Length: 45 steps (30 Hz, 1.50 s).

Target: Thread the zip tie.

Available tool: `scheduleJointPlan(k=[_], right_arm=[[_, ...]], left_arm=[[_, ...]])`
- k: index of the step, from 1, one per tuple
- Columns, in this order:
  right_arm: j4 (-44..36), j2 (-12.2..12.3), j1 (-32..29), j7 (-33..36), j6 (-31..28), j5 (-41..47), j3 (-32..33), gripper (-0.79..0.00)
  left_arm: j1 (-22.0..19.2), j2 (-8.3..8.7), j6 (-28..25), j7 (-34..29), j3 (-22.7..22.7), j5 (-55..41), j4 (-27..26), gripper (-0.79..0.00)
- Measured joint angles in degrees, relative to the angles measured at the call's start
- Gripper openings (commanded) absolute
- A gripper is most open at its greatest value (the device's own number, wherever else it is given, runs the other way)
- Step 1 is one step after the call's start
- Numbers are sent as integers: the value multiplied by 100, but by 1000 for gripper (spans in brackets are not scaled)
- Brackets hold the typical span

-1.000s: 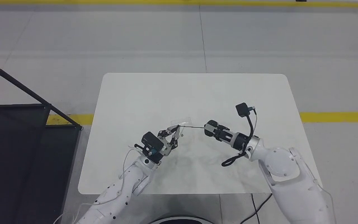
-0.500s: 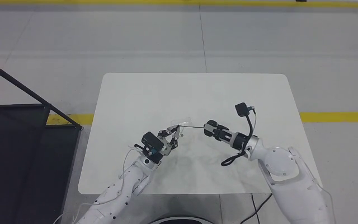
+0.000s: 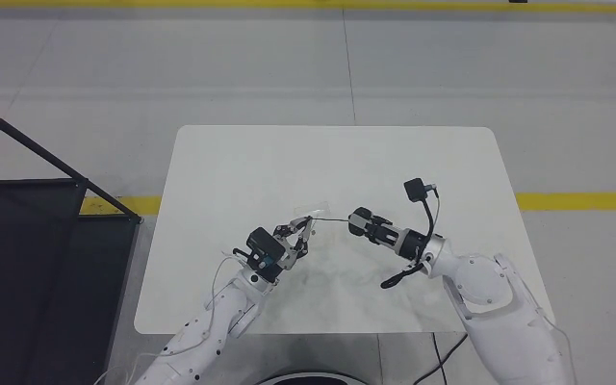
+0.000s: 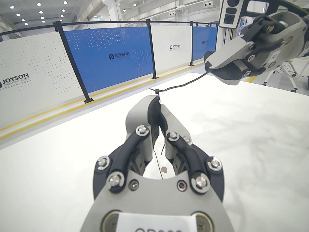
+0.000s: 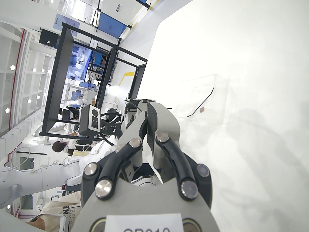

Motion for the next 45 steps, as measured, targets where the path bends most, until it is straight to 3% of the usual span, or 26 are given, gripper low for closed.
scheduleJointPlan(k=[45], right_arm=[[-42,-34,53,-313,443,-67,-156,-785]], left_arm=[[59,-66,38,84,-148,-201,24,-785]])
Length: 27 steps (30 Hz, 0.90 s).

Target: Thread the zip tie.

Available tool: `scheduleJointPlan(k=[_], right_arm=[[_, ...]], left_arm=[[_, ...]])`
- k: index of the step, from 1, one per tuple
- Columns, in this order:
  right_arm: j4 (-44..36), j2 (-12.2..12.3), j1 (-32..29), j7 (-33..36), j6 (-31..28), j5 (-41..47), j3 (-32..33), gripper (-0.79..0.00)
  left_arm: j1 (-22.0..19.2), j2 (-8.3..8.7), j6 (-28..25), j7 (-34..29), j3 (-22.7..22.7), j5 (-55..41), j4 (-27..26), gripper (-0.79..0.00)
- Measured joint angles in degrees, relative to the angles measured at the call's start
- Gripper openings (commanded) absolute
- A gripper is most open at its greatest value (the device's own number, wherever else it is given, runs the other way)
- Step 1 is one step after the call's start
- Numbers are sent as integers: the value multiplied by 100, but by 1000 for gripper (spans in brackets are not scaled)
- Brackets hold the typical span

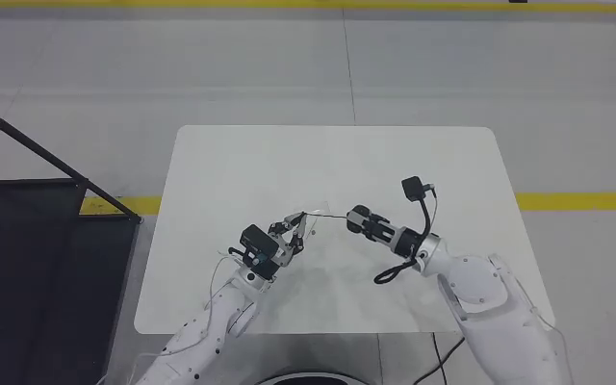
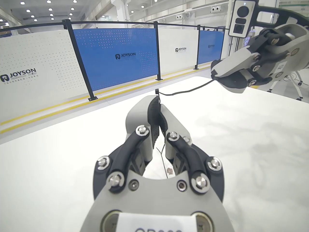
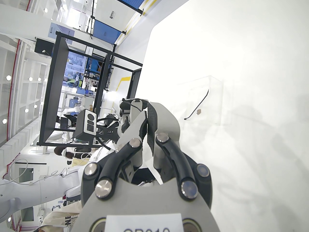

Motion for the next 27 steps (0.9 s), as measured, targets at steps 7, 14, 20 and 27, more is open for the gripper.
scheduleJointPlan(k=[7,14,20,27], right_arm=[[3,5,-19,37,-26,30,41,-785],[-7,5,-12,65,1,9,32,-785],[-7,7,-22,98,-46,54,47,-785],[-16,14,-54,137,-100,91,86,-785]], left_arm=[[0,0,0,0,0,0,0,-785],[0,0,0,0,0,0,0,-785],[0,0,0,0,0,0,0,-785],[0,0,0,0,0,0,0,-785]])
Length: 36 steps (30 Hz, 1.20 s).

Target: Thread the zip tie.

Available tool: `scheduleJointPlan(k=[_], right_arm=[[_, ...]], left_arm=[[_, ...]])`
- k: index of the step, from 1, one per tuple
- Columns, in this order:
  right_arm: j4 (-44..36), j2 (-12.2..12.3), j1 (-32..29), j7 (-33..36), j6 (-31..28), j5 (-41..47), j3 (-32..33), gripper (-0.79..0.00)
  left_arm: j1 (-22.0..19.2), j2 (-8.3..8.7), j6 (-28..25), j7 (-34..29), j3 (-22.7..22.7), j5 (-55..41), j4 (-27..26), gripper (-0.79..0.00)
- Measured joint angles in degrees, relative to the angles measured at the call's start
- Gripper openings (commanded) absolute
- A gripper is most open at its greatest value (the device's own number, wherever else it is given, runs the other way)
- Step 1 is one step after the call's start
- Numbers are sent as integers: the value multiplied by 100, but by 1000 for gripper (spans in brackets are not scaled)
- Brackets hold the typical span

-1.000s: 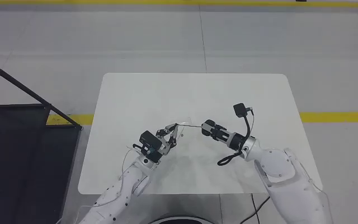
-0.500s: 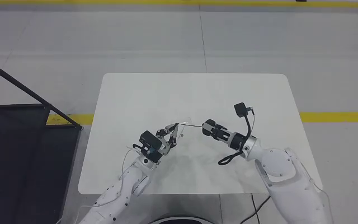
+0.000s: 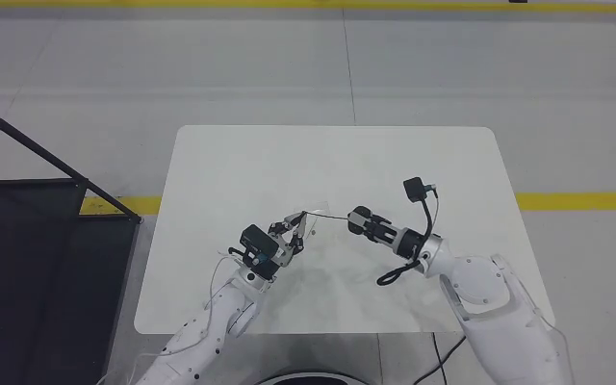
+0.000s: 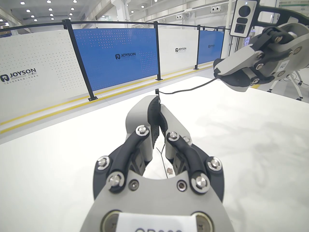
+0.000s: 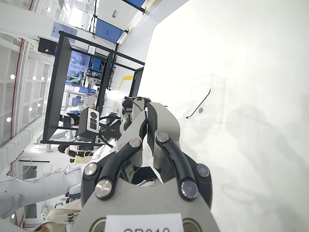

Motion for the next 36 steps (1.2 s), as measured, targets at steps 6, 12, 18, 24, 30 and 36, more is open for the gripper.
scheduleJointPlan(k=[6,12,18,24,30,36], right_arm=[[-14,5,-26,21,-31,16,22,-785],[-16,9,-34,35,-56,31,33,-785],[-24,15,-56,38,-68,28,63,-785],[-30,18,-53,63,-49,13,60,-785],[21,12,6,76,-10,47,31,-785],[72,4,74,84,31,55,-8,-785]], left_arm=[[0,0,0,0,0,0,0,-785],[0,0,0,0,0,0,0,-785],[0,0,0,0,0,0,0,-785],[0,0,0,0,0,0,0,-785],[0,0,0,0,0,0,0,-785],[0,0,0,0,0,0,0,-785]])
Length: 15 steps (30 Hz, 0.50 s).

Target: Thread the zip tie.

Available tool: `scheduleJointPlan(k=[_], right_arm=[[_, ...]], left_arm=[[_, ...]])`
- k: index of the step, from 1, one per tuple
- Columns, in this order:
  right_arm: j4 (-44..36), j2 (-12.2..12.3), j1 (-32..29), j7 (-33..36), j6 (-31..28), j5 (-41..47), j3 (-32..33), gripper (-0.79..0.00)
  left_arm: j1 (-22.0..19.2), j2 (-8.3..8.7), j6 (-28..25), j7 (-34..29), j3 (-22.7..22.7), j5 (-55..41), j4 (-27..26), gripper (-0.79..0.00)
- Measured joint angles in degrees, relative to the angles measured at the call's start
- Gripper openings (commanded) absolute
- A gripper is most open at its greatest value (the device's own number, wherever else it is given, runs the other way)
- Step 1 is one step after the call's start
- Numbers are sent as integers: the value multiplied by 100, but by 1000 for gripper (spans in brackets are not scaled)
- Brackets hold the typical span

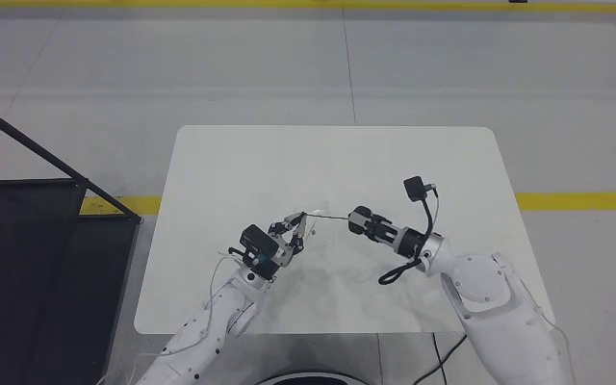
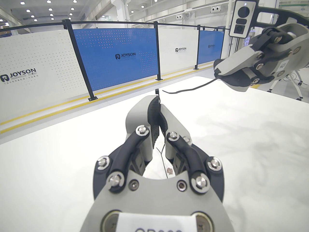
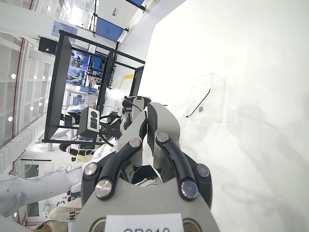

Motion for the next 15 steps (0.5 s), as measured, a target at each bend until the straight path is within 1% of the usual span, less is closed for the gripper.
scheduleJointPlan(k=[15], right_arm=[[60,-13,82,-18,74,20,-56,-785]], left_arm=[[0,0,0,0,0,0,0,-785]])
